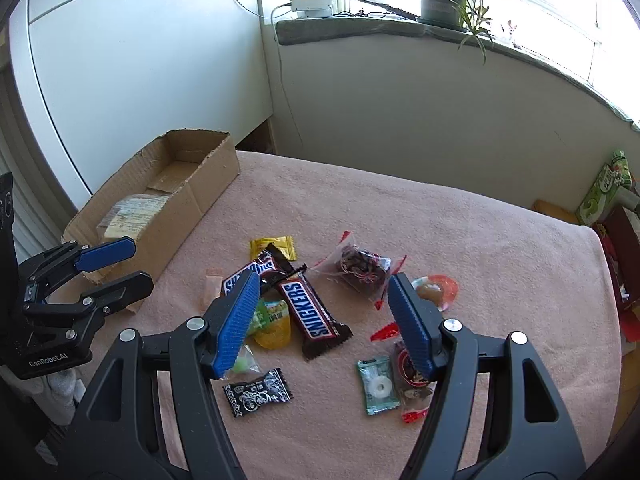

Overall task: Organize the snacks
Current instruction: 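Grasp the green candy packet with the left gripper while the right grasps the red chocolate bag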

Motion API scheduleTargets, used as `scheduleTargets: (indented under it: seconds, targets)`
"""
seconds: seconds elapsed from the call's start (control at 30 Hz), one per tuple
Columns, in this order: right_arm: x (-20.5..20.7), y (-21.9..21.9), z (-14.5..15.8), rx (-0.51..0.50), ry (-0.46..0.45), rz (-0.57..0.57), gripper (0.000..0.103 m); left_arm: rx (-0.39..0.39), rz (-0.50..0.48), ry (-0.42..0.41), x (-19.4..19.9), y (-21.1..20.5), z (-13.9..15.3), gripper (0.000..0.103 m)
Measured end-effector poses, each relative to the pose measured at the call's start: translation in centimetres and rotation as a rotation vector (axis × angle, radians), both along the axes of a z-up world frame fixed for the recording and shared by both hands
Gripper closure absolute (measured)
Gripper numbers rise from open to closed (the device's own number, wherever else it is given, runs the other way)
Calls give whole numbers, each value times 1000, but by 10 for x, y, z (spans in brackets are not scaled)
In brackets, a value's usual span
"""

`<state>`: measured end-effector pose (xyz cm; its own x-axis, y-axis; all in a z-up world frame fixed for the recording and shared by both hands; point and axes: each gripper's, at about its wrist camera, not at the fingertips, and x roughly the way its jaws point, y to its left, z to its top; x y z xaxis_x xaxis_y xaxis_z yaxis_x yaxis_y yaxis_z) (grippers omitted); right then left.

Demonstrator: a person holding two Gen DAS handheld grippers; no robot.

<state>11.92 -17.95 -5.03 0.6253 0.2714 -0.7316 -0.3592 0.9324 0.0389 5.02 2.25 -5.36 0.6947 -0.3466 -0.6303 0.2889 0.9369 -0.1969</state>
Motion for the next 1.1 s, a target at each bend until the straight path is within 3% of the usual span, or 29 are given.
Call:
scheduleTargets:
  seconds: [0.13,0.33,0.73,1.1]
  targets:
    - [-10,-32,-13,-15,29,-55,34,41,-67,32,-4,-25,-12,52]
    - [-29,-67,-34,-30,57,-102,34,69,-150,95,-5,-50,-27,73]
    - [-8,-72,-49,-56,82,-70,34,44,-193,179,6,-62,-38,78]
    - [14,-56,-69,-109,114,-26,38,88,-186,191,8,-65,-46,82]
